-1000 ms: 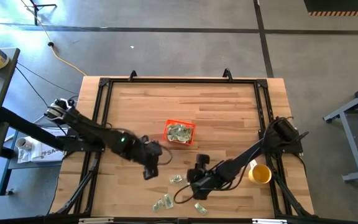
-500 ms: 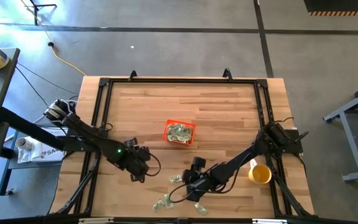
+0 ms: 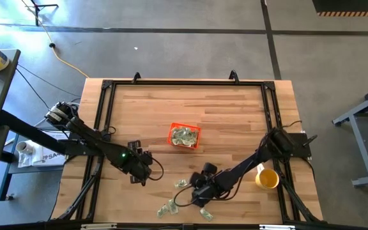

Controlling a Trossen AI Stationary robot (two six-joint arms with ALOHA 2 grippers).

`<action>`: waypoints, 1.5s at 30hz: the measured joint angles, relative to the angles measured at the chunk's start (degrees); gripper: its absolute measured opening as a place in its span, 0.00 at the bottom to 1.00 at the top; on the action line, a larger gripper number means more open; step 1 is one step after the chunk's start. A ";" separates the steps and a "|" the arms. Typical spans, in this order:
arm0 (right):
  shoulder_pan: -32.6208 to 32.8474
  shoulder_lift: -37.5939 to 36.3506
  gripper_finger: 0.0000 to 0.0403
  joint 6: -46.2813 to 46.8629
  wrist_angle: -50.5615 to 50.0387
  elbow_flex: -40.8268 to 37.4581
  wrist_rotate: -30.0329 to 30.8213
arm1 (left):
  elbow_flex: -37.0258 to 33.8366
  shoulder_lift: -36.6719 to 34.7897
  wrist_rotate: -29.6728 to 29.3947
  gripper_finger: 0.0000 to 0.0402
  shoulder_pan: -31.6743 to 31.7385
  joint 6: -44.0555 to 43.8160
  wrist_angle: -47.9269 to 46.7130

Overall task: Pick and place Stevia / Truvia into bins
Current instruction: Put the light green stevia packet into the orange bin

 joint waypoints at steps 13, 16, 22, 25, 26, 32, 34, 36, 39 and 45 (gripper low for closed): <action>-6.78 -2.94 0.05 6.03 -3.77 -0.70 -0.26 | -0.51 0.00 0.52 0.61 0.02 -0.86 0.38; -9.45 -6.96 0.09 6.11 -6.13 -0.93 6.95 | -0.51 0.00 0.66 0.61 0.02 -3.00 0.42; -16.98 -15.58 0.03 -1.80 -9.90 -0.64 17.16 | -0.51 0.00 2.17 0.61 0.02 -8.85 2.62; -22.13 -17.45 0.03 -8.45 -7.97 -0.57 13.01 | -0.51 0.00 3.25 0.61 0.00 -10.68 4.87; -24.04 -17.51 0.05 -10.23 -7.28 -0.57 8.81 | -0.51 0.00 3.25 0.61 0.00 -11.13 5.87; -30.29 -14.51 0.24 -15.15 -1.25 -0.63 -10.63 | -0.51 0.00 3.27 0.61 0.00 -14.25 11.64; -30.57 -14.28 0.30 -15.01 -0.34 -0.50 -12.94 | -0.51 0.00 3.38 0.61 0.00 -16.20 13.71; -30.21 -14.12 0.37 -15.00 -0.78 -0.59 -13.36 | -0.51 0.00 3.47 0.61 0.00 -17.67 16.23; -28.83 -14.59 0.46 -15.03 -1.58 -0.59 -12.54 | -0.51 0.00 3.45 0.61 0.00 -17.33 20.16; -22.59 -16.56 0.57 -13.56 -7.49 -0.57 -8.11 | -0.51 2.31 1.44 0.61 0.03 -5.97 28.73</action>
